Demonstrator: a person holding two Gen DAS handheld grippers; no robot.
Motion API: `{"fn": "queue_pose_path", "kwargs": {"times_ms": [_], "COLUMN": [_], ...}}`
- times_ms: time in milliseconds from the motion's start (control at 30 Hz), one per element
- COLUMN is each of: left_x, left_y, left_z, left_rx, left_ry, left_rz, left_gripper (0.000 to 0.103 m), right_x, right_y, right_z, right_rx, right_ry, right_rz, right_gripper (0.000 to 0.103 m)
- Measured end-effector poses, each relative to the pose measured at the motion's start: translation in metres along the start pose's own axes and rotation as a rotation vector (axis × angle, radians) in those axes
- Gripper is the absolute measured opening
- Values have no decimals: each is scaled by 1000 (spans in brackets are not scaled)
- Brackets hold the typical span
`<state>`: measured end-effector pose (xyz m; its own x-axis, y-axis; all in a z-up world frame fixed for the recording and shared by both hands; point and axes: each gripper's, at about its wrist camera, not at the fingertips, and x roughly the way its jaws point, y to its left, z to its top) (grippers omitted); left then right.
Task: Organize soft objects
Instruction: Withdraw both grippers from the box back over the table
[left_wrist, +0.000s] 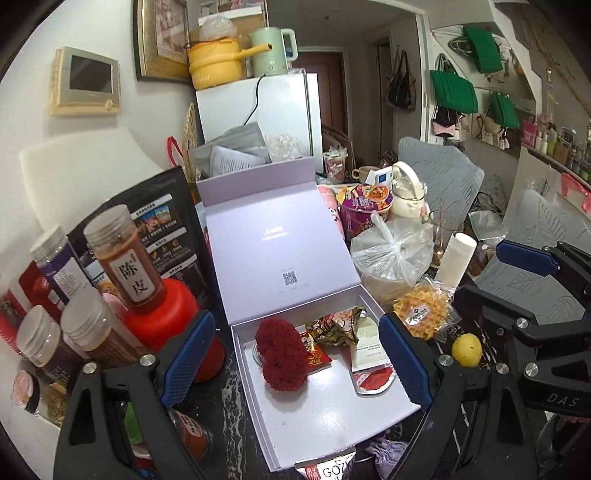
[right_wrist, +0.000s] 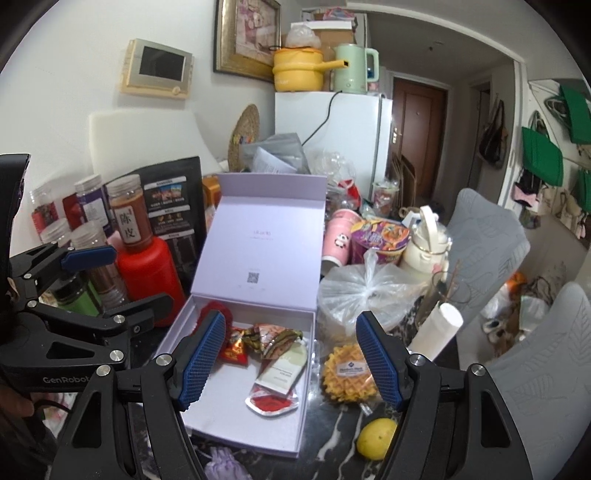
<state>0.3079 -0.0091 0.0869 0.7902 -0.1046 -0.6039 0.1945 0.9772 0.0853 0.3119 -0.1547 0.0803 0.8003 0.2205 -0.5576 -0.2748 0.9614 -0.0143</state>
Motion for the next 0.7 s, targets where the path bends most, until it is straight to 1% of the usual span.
{"fn": "queue_pose_path", "kwargs": {"times_ms": [133,333,533,600,700], "left_x": [-22,-48,-73,-79,-88], "left_y": [-1,-3,-4,-5,-7], "left_z": [-3,-13,-33,-40,-51], "left_rx": [-1,-4,-17,-18,-15], "left_ry": [-32,-58,-71,-68,-74], "left_rz": [2,-3,-27,-28,-25], "left_gripper": [91,92,92,99,99], "right_x": [-21,-49,-73,-82,-92], "right_y": [5,14,23,27,31], "right_z": [0,-5,-21,-29,-39], "right_rx": [-5,-14,-7,-8,-6], "right_ry": [-30,-63,-84,-89,-93], "right_rz": [-3,-3,3,6,10], "right_gripper": [74,76,79,79,81]}}
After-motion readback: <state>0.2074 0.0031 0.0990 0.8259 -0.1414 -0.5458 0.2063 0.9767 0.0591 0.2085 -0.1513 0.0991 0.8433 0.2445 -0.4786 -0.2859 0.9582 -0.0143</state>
